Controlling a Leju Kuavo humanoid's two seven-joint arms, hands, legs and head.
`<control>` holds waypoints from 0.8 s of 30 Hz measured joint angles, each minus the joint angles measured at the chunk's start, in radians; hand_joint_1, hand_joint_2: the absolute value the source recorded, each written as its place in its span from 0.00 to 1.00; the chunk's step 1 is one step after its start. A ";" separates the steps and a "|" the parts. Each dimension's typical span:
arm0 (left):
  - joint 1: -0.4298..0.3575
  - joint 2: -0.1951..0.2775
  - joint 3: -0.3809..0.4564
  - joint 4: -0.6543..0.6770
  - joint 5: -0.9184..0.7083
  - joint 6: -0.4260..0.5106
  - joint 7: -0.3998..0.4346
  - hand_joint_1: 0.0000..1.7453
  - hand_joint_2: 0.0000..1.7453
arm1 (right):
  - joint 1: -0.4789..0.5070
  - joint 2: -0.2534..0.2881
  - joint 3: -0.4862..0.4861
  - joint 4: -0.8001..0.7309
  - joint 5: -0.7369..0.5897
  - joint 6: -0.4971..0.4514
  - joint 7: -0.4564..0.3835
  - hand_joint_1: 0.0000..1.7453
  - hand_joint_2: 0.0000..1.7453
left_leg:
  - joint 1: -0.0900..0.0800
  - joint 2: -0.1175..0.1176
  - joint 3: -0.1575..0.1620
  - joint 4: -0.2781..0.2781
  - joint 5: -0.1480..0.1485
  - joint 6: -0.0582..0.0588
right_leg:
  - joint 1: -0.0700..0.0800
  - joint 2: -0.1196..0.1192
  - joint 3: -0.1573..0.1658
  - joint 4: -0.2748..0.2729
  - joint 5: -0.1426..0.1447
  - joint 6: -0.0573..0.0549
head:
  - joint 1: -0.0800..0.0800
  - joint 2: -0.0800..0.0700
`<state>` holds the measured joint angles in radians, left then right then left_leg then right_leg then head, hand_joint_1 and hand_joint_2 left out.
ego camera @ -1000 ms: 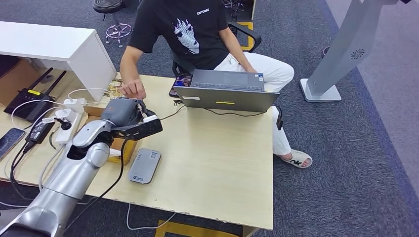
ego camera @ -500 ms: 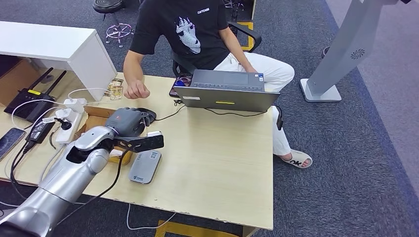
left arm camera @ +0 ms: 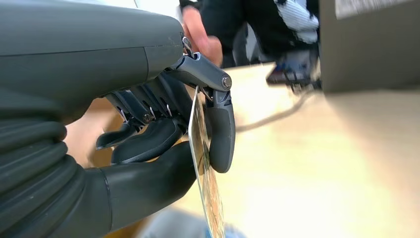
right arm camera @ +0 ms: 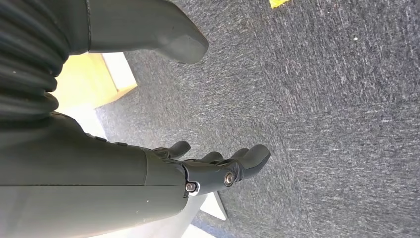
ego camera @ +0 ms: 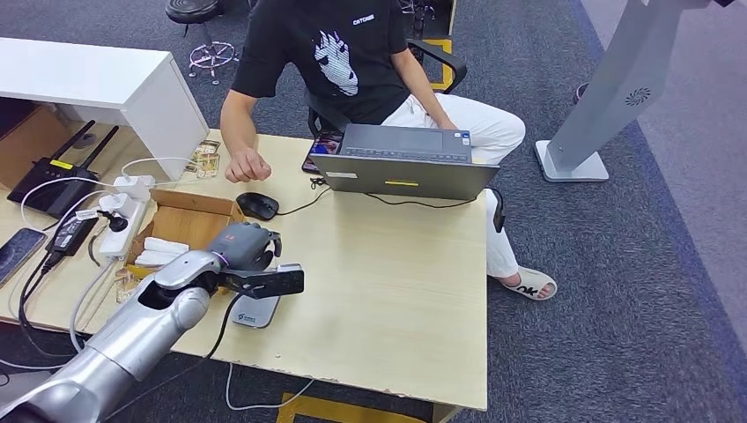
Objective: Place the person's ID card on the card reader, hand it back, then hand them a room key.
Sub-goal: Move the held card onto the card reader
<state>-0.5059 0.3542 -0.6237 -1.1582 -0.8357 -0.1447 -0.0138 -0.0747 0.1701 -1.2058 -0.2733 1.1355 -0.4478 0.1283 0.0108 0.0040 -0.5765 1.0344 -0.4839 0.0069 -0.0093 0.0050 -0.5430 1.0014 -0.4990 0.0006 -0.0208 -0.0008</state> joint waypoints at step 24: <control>-0.009 -0.041 -0.031 0.148 -0.017 0.040 0.014 1.00 1.00 | 0.000 0.000 -0.002 0.004 0.013 0.001 0.003 0.00 1.00 | 0.000 0.000 0.001 0.000 0.001 0.000 | 0.000 0.000 0.001 0.000 0.000 0.000 | 0.000 0.000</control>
<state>-0.5152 0.3129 -0.6546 -1.0098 -0.8523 -0.1047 0.0004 -0.0751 0.1701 -1.2078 -0.2693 1.1486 -0.4471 0.1312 0.0109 0.0036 -0.5758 1.0343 -0.4828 0.0066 -0.0093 0.0045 -0.5421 1.0019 -0.4987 0.0003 -0.0206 -0.0008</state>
